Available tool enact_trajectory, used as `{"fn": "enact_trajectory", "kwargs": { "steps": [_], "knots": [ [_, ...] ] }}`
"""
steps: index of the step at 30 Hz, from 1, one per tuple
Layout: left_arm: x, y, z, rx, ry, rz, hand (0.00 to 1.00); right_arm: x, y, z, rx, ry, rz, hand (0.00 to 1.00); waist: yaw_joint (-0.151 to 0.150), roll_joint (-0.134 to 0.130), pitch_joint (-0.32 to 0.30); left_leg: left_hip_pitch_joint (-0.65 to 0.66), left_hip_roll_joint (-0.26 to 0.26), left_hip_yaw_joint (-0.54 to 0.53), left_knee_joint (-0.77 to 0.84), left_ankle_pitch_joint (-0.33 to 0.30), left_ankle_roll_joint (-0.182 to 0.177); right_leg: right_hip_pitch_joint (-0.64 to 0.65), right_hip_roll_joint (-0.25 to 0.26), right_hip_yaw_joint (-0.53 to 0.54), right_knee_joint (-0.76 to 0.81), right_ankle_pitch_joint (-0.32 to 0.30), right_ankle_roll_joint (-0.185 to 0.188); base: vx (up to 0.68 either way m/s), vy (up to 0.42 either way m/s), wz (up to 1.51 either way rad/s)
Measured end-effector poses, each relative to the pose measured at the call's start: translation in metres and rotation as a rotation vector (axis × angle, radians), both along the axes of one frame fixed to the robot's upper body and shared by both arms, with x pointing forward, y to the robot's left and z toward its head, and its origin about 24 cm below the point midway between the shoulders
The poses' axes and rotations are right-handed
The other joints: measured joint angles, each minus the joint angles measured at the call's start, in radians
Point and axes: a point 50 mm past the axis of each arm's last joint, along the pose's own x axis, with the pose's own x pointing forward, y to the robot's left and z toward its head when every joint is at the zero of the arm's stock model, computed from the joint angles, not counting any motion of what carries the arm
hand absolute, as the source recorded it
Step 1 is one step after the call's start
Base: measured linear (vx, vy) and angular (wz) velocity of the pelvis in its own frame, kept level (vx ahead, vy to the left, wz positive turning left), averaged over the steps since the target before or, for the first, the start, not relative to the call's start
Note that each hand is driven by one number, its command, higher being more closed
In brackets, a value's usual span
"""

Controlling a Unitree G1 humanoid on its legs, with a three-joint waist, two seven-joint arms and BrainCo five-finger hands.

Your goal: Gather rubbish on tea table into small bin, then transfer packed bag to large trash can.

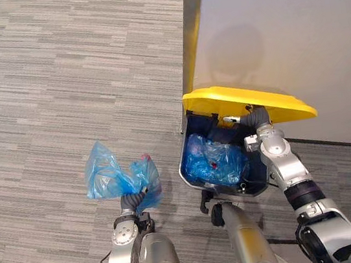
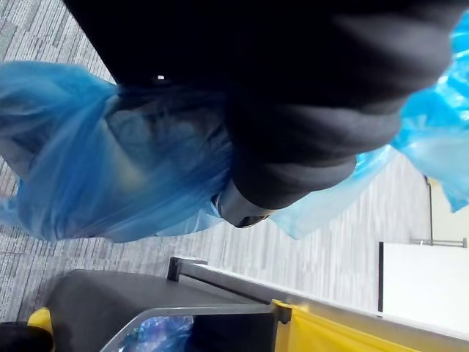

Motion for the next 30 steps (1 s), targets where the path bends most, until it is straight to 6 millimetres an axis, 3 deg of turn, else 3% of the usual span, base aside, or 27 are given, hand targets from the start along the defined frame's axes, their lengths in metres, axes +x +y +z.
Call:
{"fn": "enact_trajectory", "kwargs": {
  "steps": [7,14,18,22,28,30],
  "knots": [
    [0.007,-0.004,0.016,0.005,-0.074,-0.063,1.00,0.006,-0.019,0.009,-0.058,-0.002,-0.033,0.00,-0.015,-0.012,0.034,0.032,-0.032,0.042,0.016,0.002,-0.001,0.057,-0.018,0.030,-0.052,0.036,-0.029,0.02,0.119,-0.05],
    [0.019,-0.018,0.050,-0.041,-0.229,-0.127,1.00,0.007,-0.028,0.015,-0.090,-0.008,-0.031,0.00,-0.027,-0.013,0.034,0.040,-0.049,0.067,0.036,-0.001,0.004,0.077,-0.029,0.050,-0.068,0.052,-0.033,0.02,0.068,-0.03],
    [0.027,-0.047,0.078,-0.090,-0.360,-0.275,1.00,0.007,-0.030,0.017,-0.108,-0.003,-0.017,0.00,-0.034,-0.012,0.034,0.046,-0.049,0.085,0.039,-0.010,0.018,0.100,-0.021,0.061,-0.119,0.074,-0.012,-0.01,0.037,-0.10],
    [0.028,-0.072,0.087,-0.128,-0.394,-0.388,1.00,0.008,-0.029,0.018,-0.163,0.002,0.001,0.00,-0.062,-0.012,0.035,0.051,-0.058,0.098,0.055,-0.026,0.037,0.120,-0.020,0.083,-0.152,0.097,0.008,-0.01,0.059,-0.10],
    [0.036,-0.098,0.105,-0.145,-0.456,-0.495,1.00,0.012,-0.028,0.028,-0.232,-0.012,0.027,0.00,-0.082,-0.007,0.042,0.044,-0.071,0.127,0.089,-0.048,0.047,0.120,-0.020,0.114,-0.167,0.123,-0.003,0.01,0.061,-0.15],
    [0.041,-0.114,0.118,-0.153,-0.503,-0.550,1.00,0.016,-0.029,0.042,-0.265,-0.040,0.025,0.00,-0.087,-0.001,0.059,0.044,-0.076,0.136,0.102,-0.053,0.049,0.120,-0.020,0.125,-0.167,0.128,-0.010,0.02,0.043,-0.14]
  ]
}}
